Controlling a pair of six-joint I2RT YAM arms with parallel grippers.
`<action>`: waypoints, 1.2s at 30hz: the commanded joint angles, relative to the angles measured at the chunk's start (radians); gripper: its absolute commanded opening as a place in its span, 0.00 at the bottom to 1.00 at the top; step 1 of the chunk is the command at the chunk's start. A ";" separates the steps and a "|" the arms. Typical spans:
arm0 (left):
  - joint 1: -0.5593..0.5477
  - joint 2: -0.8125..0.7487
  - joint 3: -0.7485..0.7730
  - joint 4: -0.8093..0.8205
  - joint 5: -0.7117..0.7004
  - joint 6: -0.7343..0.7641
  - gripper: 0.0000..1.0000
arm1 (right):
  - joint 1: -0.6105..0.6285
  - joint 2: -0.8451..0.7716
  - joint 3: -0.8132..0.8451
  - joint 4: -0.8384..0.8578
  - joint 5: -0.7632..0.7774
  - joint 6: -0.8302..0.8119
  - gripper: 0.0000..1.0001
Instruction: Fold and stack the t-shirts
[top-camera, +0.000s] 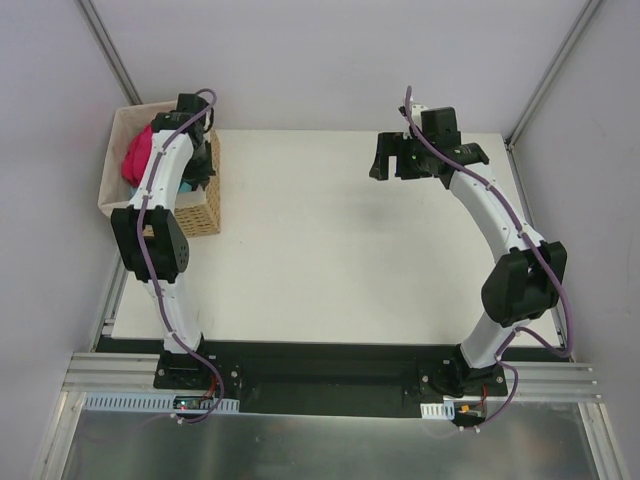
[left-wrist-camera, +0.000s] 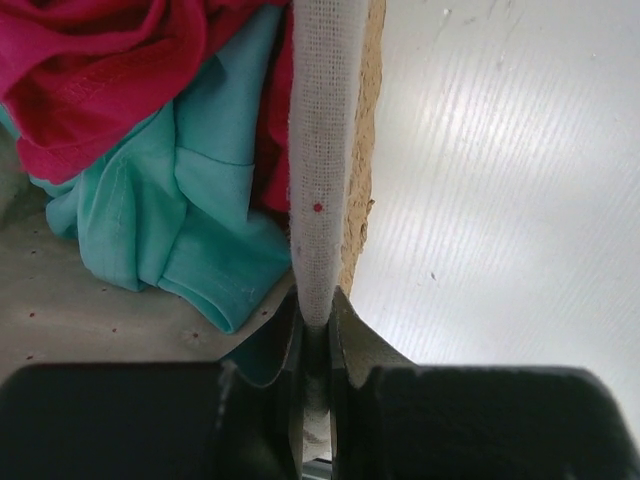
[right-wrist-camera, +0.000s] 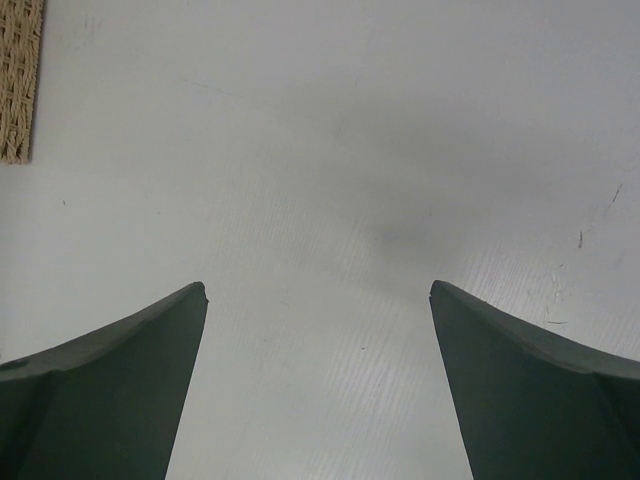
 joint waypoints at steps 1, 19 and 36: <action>0.105 0.002 0.090 0.132 0.066 0.158 0.00 | 0.009 -0.037 0.055 -0.009 -0.018 -0.002 0.98; 0.156 0.186 0.297 0.295 0.298 0.232 0.00 | 0.040 0.004 0.219 -0.152 0.020 -0.042 0.98; 0.168 0.073 0.231 0.280 0.056 0.204 0.00 | 0.075 0.107 0.364 -0.204 0.016 -0.042 0.98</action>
